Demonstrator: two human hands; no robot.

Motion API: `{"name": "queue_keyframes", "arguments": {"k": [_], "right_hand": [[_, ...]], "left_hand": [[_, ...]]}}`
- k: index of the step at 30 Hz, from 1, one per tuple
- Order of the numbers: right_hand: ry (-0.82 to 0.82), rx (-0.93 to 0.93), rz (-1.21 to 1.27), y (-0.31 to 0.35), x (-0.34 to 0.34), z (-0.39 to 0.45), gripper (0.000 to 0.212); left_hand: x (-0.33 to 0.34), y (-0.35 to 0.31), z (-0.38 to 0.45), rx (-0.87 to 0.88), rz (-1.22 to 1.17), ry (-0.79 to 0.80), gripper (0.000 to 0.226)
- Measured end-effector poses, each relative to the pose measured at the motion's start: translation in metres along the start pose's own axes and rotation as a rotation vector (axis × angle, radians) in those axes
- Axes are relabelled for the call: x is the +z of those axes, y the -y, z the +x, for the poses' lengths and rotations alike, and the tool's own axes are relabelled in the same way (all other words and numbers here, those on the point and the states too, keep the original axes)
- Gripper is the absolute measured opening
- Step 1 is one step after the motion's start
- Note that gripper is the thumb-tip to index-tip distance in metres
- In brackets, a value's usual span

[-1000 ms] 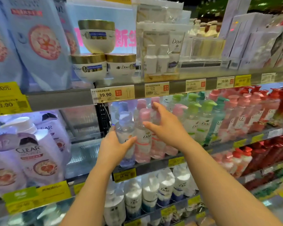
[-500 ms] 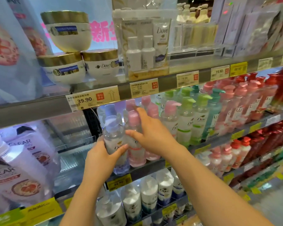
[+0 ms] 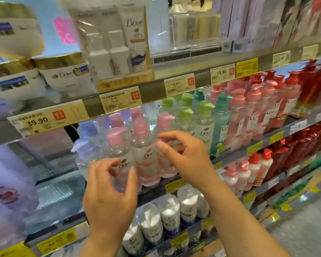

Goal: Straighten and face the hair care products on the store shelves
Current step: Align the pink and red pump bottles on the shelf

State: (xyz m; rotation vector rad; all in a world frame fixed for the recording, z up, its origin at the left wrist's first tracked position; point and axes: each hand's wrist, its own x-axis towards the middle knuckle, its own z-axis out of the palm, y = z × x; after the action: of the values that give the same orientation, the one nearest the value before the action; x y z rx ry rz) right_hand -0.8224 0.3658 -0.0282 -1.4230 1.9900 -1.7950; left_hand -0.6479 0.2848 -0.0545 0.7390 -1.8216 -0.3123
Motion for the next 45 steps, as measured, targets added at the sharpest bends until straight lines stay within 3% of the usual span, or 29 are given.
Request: {"name": "queue_keyframes", "arguments": {"k": [5, 12, 14, 17, 23, 26, 29, 33, 45], "right_hand": [[-0.038, 0.107, 0.021, -0.033, -0.078, 0.018, 0.006], [-0.051, 0.175, -0.055, -0.089, -0.19, 0.036, 0.007], [-0.073, 0.196, -0.107, -0.103, -0.215, 0.043, 0.013], [-0.04, 0.217, -0.177, -0.117, -0.238, 0.059, 0.039], [0.183, 0.172, -0.381, -0.127, -0.236, 0.095, 0.078], [0.268, 0.212, -0.441, -0.13, -0.23, 0.111, 0.087], [0.284, 0.201, -0.511, -0.131, -0.227, 0.117, 0.084], [0.26, 0.131, -0.606, -0.128, -0.23, 0.119, 0.06], [0.196, 0.092, -0.606, -0.138, -0.224, 0.106, 0.076]], "left_hand": [[0.061, -0.061, -0.007, -0.01, -0.011, 0.183, 0.018], [0.161, -0.146, -0.007, 0.08, 0.041, 0.335, 0.033], [0.183, -0.162, -0.003, 0.064, 0.059, 0.356, 0.044], [0.21, -0.178, 0.008, 0.009, 0.061, 0.412, 0.056], [0.241, -0.183, 0.037, -0.129, 0.068, 0.556, 0.088], [0.252, -0.18, 0.045, -0.13, 0.106, 0.617, 0.086], [0.261, -0.177, 0.045, -0.115, 0.22, 0.646, 0.066], [0.265, -0.175, 0.049, -0.076, 0.343, 0.597, 0.044], [0.258, -0.18, 0.043, -0.035, 0.387, 0.615, 0.044]]}}
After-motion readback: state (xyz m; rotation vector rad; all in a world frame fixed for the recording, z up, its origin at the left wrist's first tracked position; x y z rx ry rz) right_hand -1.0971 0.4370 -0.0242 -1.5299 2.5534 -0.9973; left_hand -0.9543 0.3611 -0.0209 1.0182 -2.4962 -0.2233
